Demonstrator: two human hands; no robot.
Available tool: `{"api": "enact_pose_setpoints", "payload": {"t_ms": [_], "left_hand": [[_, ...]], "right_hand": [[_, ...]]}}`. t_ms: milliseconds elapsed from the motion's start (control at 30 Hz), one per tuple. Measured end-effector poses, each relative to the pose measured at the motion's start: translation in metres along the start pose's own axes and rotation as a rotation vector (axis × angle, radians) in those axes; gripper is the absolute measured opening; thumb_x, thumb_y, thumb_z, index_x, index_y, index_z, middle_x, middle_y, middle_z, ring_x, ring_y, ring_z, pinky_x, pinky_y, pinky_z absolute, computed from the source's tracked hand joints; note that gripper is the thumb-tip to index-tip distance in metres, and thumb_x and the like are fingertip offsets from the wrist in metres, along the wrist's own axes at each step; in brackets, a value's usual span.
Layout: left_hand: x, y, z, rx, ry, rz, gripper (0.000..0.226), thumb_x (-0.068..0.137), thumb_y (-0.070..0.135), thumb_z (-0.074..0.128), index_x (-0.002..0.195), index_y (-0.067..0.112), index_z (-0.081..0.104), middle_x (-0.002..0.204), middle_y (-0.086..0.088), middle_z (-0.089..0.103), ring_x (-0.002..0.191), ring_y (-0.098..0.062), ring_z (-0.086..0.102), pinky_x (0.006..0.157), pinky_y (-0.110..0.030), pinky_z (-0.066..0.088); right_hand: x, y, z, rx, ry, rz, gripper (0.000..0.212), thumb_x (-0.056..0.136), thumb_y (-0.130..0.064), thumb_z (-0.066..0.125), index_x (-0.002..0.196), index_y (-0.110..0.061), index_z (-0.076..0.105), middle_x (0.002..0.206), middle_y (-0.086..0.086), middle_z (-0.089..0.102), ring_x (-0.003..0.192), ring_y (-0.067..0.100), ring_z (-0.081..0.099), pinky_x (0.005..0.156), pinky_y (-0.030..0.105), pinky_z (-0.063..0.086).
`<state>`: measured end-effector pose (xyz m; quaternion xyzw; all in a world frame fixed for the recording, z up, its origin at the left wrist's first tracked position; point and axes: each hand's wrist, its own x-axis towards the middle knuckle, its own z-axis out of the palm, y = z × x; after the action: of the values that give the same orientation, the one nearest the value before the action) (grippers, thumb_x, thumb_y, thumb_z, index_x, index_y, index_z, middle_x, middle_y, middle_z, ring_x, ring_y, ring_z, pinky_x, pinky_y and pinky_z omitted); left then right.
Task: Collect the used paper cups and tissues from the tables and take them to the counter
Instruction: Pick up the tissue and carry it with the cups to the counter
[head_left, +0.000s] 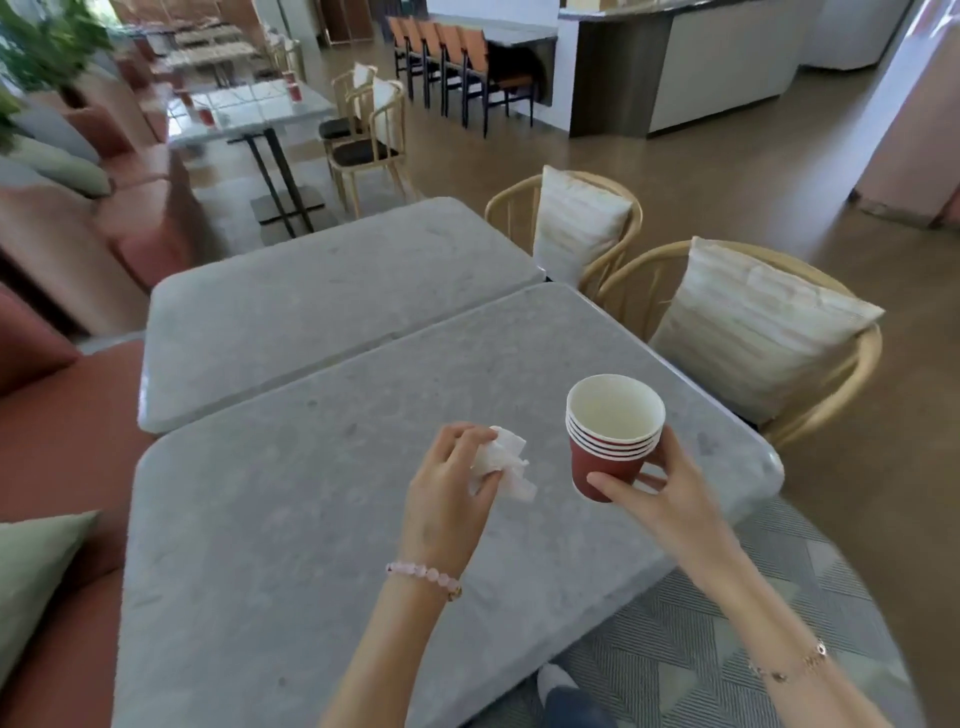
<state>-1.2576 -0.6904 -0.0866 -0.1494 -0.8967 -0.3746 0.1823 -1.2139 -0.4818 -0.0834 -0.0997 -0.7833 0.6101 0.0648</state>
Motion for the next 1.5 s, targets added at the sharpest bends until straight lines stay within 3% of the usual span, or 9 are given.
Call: {"api": "enact_pose_setpoints", "payload": {"t_ms": [167, 300, 367, 500, 633, 833, 1000, 1133, 1500], "left_hand": [[-0.004, 0.034, 0.021, -0.111, -0.12, 0.074, 0.032, 0.071, 0.005, 0.075, 0.099, 0.015, 0.064, 0.101, 0.011, 0.054, 0.08, 0.002, 0.047, 0.069, 0.002, 0.033], [-0.001, 0.069, 0.049, -0.195, -0.196, 0.112, 0.032, 0.071, 0.006, 0.076, 0.098, 0.018, 0.064, 0.1, 0.01, 0.055, 0.079, 0.001, 0.048, 0.069, 0.001, 0.033], [0.002, 0.09, 0.067, -0.216, -0.241, 0.148, 0.031, 0.072, 0.007, 0.075, 0.098, 0.02, 0.064, 0.1, 0.013, 0.053, 0.08, 0.003, 0.048, 0.069, 0.001, 0.034], [0.009, 0.146, 0.114, -0.248, -0.345, 0.24, 0.03, 0.075, 0.013, 0.074, 0.101, 0.023, 0.063, 0.103, 0.012, 0.052, 0.083, 0.006, 0.046, 0.073, 0.0, 0.034], [0.015, 0.219, 0.173, -0.318, -0.418, 0.324, 0.029, 0.074, 0.01, 0.073, 0.1, 0.018, 0.064, 0.105, 0.008, 0.056, 0.085, 0.002, 0.047, 0.074, 0.0, 0.032], [0.014, 0.32, 0.257, -0.4, -0.487, 0.392, 0.031, 0.073, 0.009, 0.074, 0.101, 0.018, 0.064, 0.105, 0.011, 0.055, 0.084, 0.005, 0.045, 0.074, -0.007, 0.036], [0.016, 0.38, 0.313, -0.434, -0.558, 0.407, 0.03, 0.074, 0.008, 0.073, 0.1, 0.018, 0.065, 0.106, 0.011, 0.057, 0.088, -0.003, 0.05, 0.073, 0.0, 0.033], [0.03, 0.416, 0.355, -0.447, -0.601, 0.436, 0.029, 0.075, 0.007, 0.071, 0.101, 0.018, 0.064, 0.108, 0.009, 0.057, 0.089, -0.005, 0.051, 0.073, -0.005, 0.036], [0.148, 0.499, 0.524, -0.52, -0.627, 0.444, 0.026, 0.075, 0.007, 0.07, 0.096, 0.022, 0.064, 0.1, 0.019, 0.056, 0.091, 0.012, 0.049, 0.069, -0.001, 0.033]], "right_hand": [[-0.041, 0.007, -0.037, 0.004, 0.137, 0.043, 0.065, 0.064, -0.035, 0.082, 0.111, -0.056, 0.042, 0.115, -0.02, 0.059, 0.105, 0.003, 0.059, 0.084, 0.023, 0.047], [-0.062, 0.012, -0.08, -0.004, 0.275, 0.031, 0.072, 0.068, -0.03, 0.082, 0.128, -0.039, 0.042, 0.115, -0.022, 0.059, 0.106, 0.002, 0.06, 0.08, 0.014, 0.045], [-0.071, 0.016, -0.105, 0.0, 0.346, 0.032, 0.07, 0.069, -0.03, 0.082, 0.127, -0.038, 0.044, 0.113, -0.022, 0.061, 0.103, 0.001, 0.061, 0.077, 0.014, 0.045], [-0.087, 0.026, -0.166, 0.017, 0.466, 0.054, 0.068, 0.067, -0.029, 0.082, 0.125, -0.031, 0.048, 0.113, -0.014, 0.065, 0.103, 0.003, 0.062, 0.09, 0.028, 0.049], [-0.099, 0.042, -0.238, 0.029, 0.571, 0.072, 0.065, 0.065, -0.033, 0.081, 0.121, -0.036, 0.049, 0.11, -0.013, 0.066, 0.103, 0.005, 0.063, 0.092, 0.033, 0.049], [-0.11, 0.067, -0.348, 0.042, 0.683, 0.063, 0.061, 0.066, -0.025, 0.083, 0.119, -0.03, 0.052, 0.106, -0.013, 0.07, 0.097, 0.003, 0.067, 0.089, 0.032, 0.053], [-0.116, 0.081, -0.422, 0.058, 0.769, 0.073, 0.063, 0.062, -0.036, 0.082, 0.117, -0.033, 0.053, 0.109, -0.013, 0.068, 0.101, 0.007, 0.066, 0.09, 0.034, 0.051], [-0.105, 0.098, -0.469, 0.055, 0.825, 0.097, 0.057, 0.068, -0.022, 0.083, 0.115, -0.034, 0.053, 0.107, -0.013, 0.069, 0.102, 0.007, 0.065, 0.092, 0.037, 0.051], [0.029, 0.144, -0.617, 0.05, 0.899, 0.123, 0.059, 0.069, -0.02, 0.083, 0.117, -0.036, 0.053, 0.106, -0.017, 0.068, 0.101, 0.004, 0.065, 0.091, 0.034, 0.051]]}}
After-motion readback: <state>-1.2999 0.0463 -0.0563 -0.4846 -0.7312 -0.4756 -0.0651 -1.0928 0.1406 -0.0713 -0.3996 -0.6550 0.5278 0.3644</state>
